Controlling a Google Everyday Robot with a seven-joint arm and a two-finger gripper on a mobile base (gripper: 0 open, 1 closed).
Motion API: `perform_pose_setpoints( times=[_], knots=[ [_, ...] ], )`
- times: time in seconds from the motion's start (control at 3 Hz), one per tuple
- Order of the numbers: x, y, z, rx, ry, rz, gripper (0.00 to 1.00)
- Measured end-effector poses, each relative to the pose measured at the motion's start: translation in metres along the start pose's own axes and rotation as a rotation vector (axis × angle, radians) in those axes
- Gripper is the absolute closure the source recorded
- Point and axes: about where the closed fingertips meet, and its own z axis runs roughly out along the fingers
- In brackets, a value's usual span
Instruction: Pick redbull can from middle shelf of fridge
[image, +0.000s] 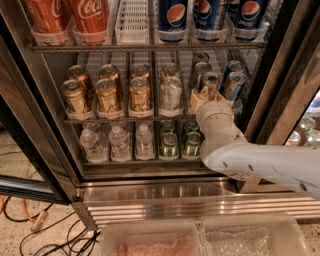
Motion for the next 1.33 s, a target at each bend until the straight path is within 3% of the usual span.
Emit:
perform_pose_setpoints(
  times=[0.67, 1.33],
  knots=[
    [-0.040, 0.007, -0.012, -0.028, -0.082, -0.028, 1.00],
    [-0.055, 0.008, -0.051, -0.045, -0.082, -0.077, 1.00]
  ],
)
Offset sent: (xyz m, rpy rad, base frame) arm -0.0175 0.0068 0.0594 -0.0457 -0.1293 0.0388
